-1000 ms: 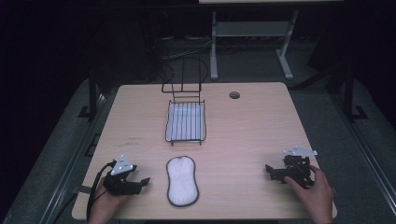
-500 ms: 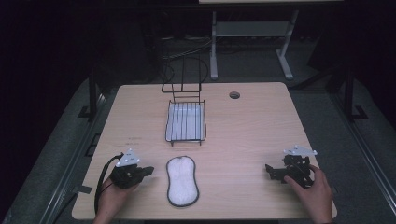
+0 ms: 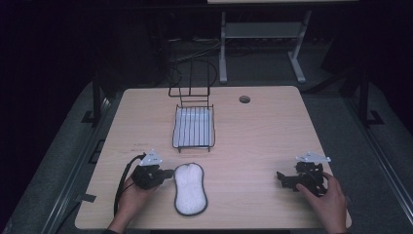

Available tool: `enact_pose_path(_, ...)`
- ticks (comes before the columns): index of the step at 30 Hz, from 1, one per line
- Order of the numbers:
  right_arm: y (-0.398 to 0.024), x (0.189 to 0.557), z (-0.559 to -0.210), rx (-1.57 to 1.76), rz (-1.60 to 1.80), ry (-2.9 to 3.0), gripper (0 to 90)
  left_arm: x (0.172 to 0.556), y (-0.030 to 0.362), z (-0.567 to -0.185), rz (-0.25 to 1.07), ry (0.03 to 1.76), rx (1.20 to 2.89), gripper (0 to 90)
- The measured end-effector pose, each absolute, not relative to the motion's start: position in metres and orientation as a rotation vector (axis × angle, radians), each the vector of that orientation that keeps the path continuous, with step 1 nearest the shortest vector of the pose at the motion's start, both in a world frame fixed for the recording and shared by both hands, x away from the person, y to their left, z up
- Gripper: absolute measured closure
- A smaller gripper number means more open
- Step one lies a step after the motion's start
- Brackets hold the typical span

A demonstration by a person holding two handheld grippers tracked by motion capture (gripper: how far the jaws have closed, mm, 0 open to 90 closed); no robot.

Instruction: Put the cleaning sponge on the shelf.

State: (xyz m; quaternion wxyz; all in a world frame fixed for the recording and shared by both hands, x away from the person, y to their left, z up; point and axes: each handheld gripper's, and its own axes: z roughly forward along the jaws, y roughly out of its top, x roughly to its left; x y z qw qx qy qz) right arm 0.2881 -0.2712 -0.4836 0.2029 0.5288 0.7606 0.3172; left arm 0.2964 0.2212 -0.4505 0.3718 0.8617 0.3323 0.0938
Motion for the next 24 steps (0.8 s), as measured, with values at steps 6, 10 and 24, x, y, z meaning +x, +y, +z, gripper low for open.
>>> enact_pose_path(6, -0.271, 0.288, -0.484, 1.476, 0.885, 2.123, 0.2, 0.301, 0.211, -0.453, 0.225, 0.839, 2.216, 89.7)
enact_pose_path(10, -0.271, 0.288, -0.484, 1.476, 0.885, 2.123, 0.2, 0.305, 0.207, -0.453, 0.224, 0.832, 2.227, 89.7)
enact_pose_path(24, -0.271, 0.288, -0.484, 1.474, 0.885, 2.124, 0.2, 0.321, 0.182, -0.456, 0.194, 0.797, 2.229, 89.7)
